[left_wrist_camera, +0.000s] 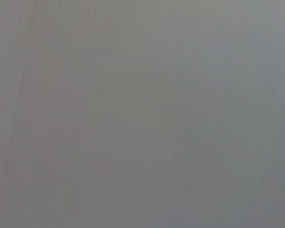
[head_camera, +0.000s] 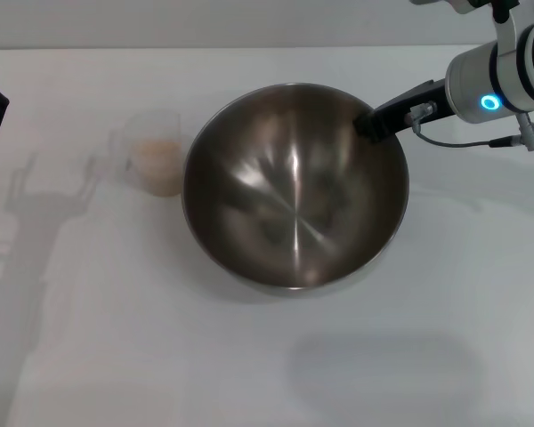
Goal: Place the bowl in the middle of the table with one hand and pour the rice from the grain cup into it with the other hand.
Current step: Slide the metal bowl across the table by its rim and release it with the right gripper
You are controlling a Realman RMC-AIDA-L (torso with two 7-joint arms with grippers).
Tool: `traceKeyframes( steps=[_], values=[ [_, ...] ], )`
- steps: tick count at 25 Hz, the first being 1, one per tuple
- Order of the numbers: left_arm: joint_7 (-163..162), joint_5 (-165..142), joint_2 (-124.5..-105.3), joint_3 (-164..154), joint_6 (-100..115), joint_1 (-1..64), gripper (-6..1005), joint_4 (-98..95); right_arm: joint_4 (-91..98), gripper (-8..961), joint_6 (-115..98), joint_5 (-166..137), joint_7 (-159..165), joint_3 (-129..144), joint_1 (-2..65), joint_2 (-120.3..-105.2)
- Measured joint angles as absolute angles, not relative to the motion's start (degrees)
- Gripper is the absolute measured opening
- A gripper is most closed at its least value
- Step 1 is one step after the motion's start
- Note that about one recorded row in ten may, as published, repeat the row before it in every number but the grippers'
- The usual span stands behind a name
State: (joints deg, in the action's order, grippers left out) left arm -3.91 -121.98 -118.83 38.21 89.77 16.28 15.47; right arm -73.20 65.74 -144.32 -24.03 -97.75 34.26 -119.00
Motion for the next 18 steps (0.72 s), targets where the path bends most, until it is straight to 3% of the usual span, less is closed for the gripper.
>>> traceKeyframes(
  steps=[8, 18],
  values=[
    [-4.06, -122.08, -118.83, 37.85, 90.46, 16.09, 743, 15.47, -71.42, 33, 65.93, -144.72, -23.28, -97.93, 35.09, -118.82],
    [-4.22, -122.09, -118.99, 37.73, 90.88, 15.87, 738, 15.47, -72.34, 166, 66.20, -148.61, -22.19, -97.81, 35.33, -118.82]
  ],
)
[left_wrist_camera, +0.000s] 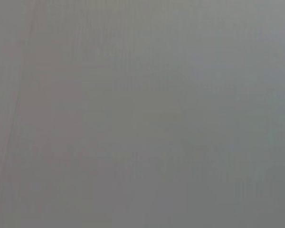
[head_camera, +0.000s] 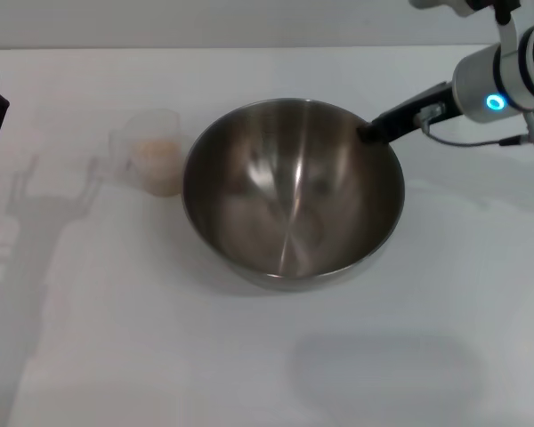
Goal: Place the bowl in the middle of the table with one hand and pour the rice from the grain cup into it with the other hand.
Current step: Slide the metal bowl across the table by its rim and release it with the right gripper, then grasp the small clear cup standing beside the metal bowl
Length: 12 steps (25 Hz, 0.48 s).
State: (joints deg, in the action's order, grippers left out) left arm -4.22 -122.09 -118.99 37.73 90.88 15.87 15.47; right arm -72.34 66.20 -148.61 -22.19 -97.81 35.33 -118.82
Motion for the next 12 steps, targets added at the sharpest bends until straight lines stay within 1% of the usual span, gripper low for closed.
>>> traceKeyframes(
  steps=[1, 6, 7, 12],
  values=[
    [-4.22, -122.08, -119.00, 37.71, 90.89, 15.87, 738, 15.47, -73.12, 179, 66.23, -149.43, -22.01, -97.73, 35.29, -118.84],
    [-4.22, -122.08, -119.00, 37.69, 91.10, 15.74, 735, 15.50, -79.59, 369, 65.88, -153.79, -21.51, -97.57, 34.47, -118.95],
    [-4.22, -122.08, -119.00, 37.69, 91.14, 15.64, 735, 15.53, -82.90, 380, 64.48, -154.88, -21.49, -97.47, 33.84, -119.00],
    [-4.22, -122.08, -119.00, 37.71, 91.15, 15.67, 732, 15.56, -87.17, 436, 55.64, -155.15, -21.78, -95.27, 31.36, -119.07]
  ],
)
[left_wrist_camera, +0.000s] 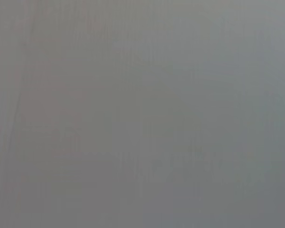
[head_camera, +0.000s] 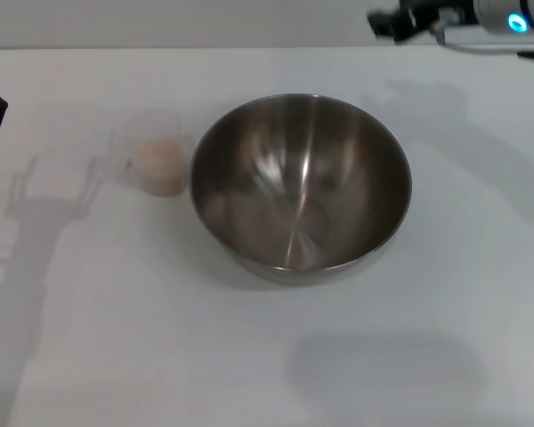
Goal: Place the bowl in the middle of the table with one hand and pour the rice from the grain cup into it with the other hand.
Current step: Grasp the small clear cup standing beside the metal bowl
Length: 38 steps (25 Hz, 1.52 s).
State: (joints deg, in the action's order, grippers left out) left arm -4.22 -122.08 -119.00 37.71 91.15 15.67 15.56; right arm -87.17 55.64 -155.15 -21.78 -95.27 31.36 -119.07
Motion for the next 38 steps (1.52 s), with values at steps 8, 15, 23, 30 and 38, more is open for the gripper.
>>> traceKeyframes(
  steps=[8, 15, 23, 30, 38],
  values=[
    [-4.15, -122.09, -119.00, 37.71, 91.14, 15.77, 728, 15.56, -83.32, 436, 12.71, -155.26, -22.41, -81.63, 21.27, -119.09],
    [-3.75, -122.03, -119.00, 37.71, 90.53, 16.07, 725, 15.25, -61.20, 435, -41.63, -154.90, -17.50, -69.89, 17.05, -119.46],
    [-3.55, -122.28, -118.94, 35.09, 84.63, 16.18, 721, 15.20, -41.93, 435, -62.40, -148.95, -7.65, -68.06, 20.78, -119.57],
    [3.39, -122.16, -119.07, 33.59, 72.63, 15.42, 718, 20.78, -35.16, 436, -65.11, -146.28, -6.90, -68.44, 21.56, -119.38],
    [6.83, -121.94, -119.09, 33.06, 63.47, 15.94, 714, 23.47, -33.87, 436, -65.45, -146.16, -7.18, -68.55, 21.88, -119.24]
  ],
)
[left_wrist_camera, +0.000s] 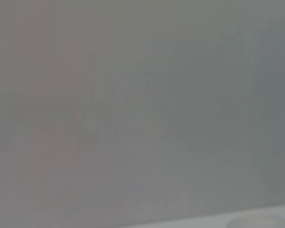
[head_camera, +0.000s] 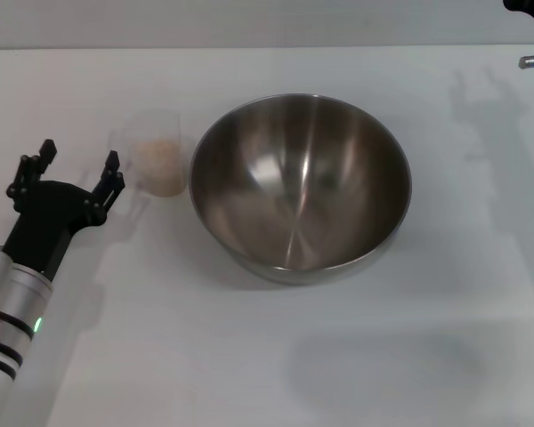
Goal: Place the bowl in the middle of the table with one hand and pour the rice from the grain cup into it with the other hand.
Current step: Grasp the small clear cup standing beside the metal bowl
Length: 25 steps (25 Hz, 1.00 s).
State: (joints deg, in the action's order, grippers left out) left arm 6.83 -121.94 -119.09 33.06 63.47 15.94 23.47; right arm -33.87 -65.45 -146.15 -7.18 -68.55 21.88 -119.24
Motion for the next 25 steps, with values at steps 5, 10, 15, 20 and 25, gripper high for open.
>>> traceKeyframes(
  steps=[5, 10, 15, 20, 25],
  values=[
    [6.85, -121.72, -119.10, 33.71, 59.34, 17.88, 711, 23.27, -33.06, 436, -66.04, -146.15, -7.25, -68.92, 21.98, -119.18],
    [6.90, -121.53, -119.17, 34.77, 56.01, 19.70, 709, 22.90, -33.00, 435, -66.82, -146.20, -7.27, -69.02, 21.61, -119.18],
    [6.94, -121.53, -119.18, 36.14, 54.82, 20.74, 706, 22.16, -32.97, 435, -67.00, -146.30, -7.29, -69.00, 21.29, -119.18],
    [6.94, -121.48, -119.18, 36.95, 53.73, 22.15, 704, 20.93, -33.02, 435, -67.06, -146.30, -7.30, -68.99, 20.85, -119.18],
    [6.89, -121.34, -119.18, 37.98, 51.99, 23.40, 701, 20.37, -33.16, 435, -67.07, -146.20, -7.30, -69.07, 20.67, -119.18]
  ],
)
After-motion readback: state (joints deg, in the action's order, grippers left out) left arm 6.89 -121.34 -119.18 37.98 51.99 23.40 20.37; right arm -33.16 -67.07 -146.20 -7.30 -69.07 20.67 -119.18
